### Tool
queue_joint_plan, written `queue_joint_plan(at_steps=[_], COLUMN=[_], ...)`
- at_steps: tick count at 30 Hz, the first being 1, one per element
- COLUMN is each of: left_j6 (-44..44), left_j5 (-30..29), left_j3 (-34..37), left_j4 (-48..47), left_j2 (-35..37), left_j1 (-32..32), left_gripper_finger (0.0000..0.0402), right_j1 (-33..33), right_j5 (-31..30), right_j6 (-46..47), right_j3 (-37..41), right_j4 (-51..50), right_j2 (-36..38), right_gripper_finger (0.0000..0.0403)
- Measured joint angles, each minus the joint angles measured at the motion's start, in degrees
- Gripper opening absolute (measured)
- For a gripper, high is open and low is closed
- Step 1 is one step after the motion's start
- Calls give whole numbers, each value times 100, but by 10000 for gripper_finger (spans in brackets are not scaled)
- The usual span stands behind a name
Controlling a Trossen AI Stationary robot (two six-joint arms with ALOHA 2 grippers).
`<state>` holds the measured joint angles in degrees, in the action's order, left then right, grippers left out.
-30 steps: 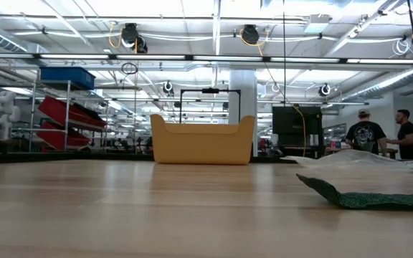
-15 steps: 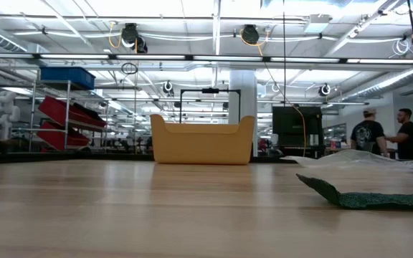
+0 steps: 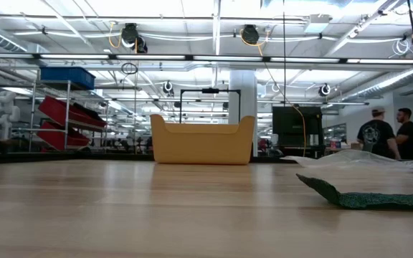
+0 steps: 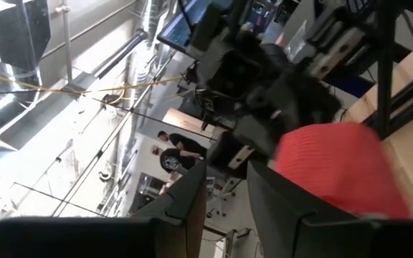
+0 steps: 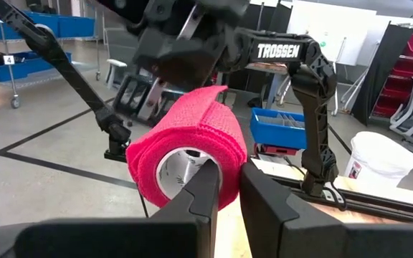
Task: Roll bandage
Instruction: Roll the red bandage
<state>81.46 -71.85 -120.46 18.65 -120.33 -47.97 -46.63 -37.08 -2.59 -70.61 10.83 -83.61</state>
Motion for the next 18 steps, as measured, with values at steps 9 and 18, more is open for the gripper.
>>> queue_joint_plan(at_steps=[9, 18], left_j6=[284, 495], left_j5=[388, 426], left_j3=[-2, -2], left_j4=[-540, -2710], left_j2=[105, 374], left_j1=[-90, -67], left_gripper_finger=[109, 109], right_j1=[-2, -4], right_j5=[21, 1060], right_j6=[0, 193], right_j3=[0, 0], right_j4=[0, 217], right_j2=[0, 0], right_gripper_finger=[41, 41])
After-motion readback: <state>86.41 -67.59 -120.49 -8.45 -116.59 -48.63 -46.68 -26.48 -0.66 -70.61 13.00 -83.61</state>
